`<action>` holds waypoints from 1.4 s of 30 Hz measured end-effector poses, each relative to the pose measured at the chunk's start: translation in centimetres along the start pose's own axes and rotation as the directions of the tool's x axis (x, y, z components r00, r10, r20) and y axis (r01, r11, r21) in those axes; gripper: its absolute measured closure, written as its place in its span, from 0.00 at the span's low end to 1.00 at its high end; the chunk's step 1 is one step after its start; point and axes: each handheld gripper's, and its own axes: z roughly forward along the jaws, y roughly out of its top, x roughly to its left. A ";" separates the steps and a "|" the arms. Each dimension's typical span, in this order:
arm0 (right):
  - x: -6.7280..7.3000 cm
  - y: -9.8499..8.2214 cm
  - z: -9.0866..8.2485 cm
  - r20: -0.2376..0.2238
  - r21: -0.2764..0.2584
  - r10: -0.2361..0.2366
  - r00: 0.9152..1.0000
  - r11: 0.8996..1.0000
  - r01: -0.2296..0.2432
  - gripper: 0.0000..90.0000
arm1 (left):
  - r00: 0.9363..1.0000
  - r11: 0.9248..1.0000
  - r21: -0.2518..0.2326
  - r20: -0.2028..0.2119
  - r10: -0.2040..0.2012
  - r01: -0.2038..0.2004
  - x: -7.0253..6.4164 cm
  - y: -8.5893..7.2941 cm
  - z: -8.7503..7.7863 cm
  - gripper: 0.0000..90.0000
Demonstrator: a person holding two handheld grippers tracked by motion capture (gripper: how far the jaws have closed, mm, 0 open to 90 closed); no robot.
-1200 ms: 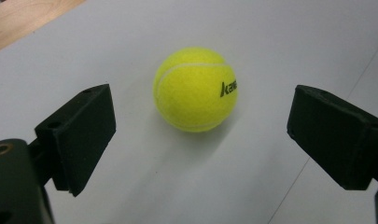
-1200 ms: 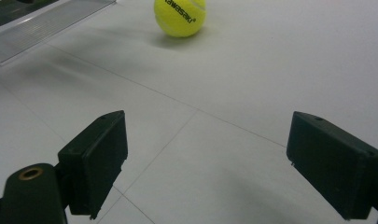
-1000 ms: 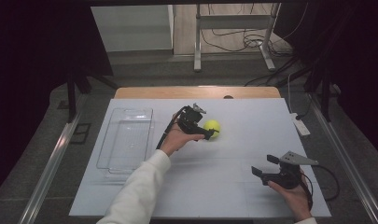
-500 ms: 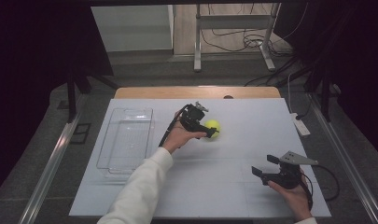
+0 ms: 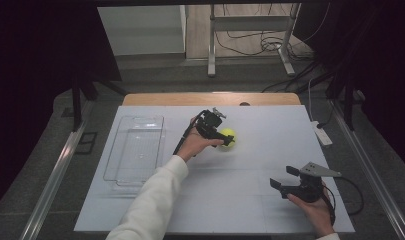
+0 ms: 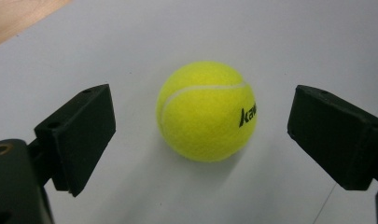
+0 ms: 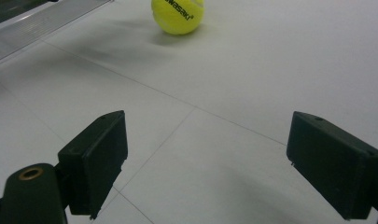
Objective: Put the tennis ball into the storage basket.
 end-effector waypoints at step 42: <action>-0.1 -0.1 0.0 0.000 0.004 0.000 1.000 1.000 0.000 0.14 | 1.000 0.996 0.084 0.022 0.010 -0.012 -0.3 0.0 3.8 0.29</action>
